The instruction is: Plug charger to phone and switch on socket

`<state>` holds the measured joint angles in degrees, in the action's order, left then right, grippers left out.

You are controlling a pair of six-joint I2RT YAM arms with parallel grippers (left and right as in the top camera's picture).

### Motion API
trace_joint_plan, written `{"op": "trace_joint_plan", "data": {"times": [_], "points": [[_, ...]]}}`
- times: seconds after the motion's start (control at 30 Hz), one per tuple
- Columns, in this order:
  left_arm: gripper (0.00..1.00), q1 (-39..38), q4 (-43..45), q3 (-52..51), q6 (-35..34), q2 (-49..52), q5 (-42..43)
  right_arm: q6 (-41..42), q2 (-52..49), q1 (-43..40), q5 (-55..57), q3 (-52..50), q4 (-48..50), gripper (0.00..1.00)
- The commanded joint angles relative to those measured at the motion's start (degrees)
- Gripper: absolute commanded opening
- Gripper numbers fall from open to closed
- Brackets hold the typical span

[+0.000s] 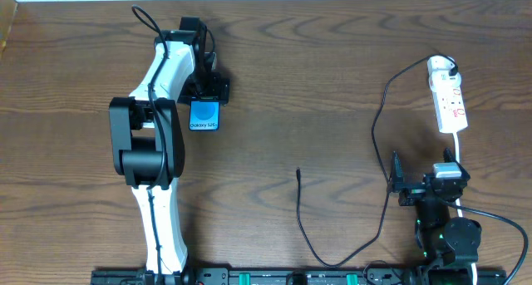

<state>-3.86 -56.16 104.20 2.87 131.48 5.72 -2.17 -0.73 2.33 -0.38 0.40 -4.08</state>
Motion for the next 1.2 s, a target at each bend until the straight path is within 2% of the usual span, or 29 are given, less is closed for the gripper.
{"op": "trace_joint_plan", "data": {"times": [0.0,1.17], "points": [[0.94,-0.1,-0.3,0.0,0.5,1.4,0.3,-0.7,0.2,0.3,0.3,-0.1,-0.3,0.99],[0.94,-0.1,1.6,0.0,-0.6,4.3,-3.4,-0.7,0.2,0.3,0.2,-0.1,-0.3,0.99]]}}
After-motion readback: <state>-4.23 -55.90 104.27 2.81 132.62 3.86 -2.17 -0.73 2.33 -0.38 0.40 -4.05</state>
